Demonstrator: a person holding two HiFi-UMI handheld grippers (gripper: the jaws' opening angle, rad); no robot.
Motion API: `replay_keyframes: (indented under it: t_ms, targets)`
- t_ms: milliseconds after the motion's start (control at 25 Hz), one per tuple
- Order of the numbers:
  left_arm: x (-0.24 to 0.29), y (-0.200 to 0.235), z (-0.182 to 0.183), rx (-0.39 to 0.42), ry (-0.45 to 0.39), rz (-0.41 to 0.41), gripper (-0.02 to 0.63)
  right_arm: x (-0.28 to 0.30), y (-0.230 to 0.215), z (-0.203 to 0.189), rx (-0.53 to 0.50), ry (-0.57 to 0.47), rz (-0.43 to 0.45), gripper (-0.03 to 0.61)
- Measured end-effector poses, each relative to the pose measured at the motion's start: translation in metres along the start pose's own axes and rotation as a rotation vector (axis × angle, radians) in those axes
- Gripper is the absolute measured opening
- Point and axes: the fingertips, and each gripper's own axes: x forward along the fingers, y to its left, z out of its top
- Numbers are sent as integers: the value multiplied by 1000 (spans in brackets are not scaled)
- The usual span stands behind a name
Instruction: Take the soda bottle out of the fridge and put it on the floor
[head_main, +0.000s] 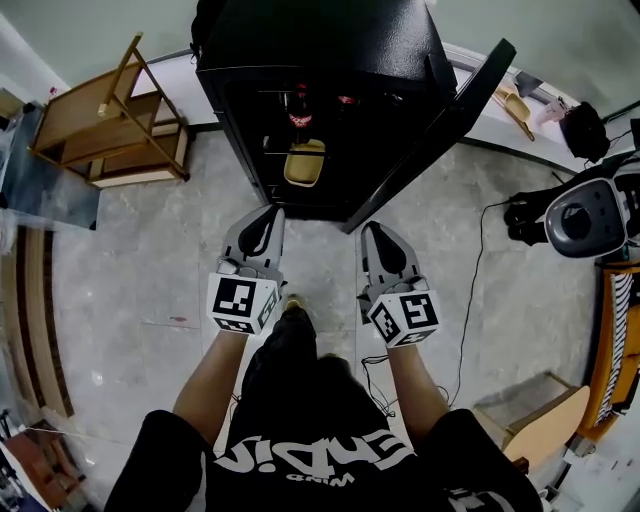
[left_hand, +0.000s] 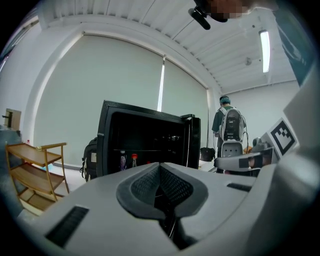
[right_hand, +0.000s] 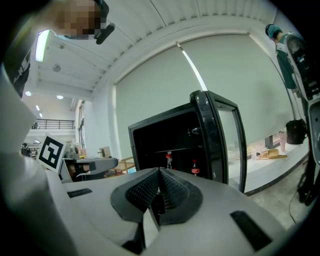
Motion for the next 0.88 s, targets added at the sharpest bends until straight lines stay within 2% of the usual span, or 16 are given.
replay_keyframes:
  t_ms: [240,440,600,720,760,880]
  targets:
    - [9,7,-21,9,-36,55,8,-1,-8,-37,24,-4,1,25]
    - [10,10,-27,-14,-38,66,14,-2,-3,-43,43,-10,14,25]
    - [16,6,-29,-66,-47,45,212,-3,-3,-44,41,-5,16,25]
    - [21,7,-26,-63,-79,58,368,-5,-4,-45,41,2,13,25]
    - [23,8,-26,-58,-83,69,393,-6,-3,-45,40,4,14,25]
    - [34,11,-33,-46,-67,85,397,-8,-5,-44,42,8,7,25]
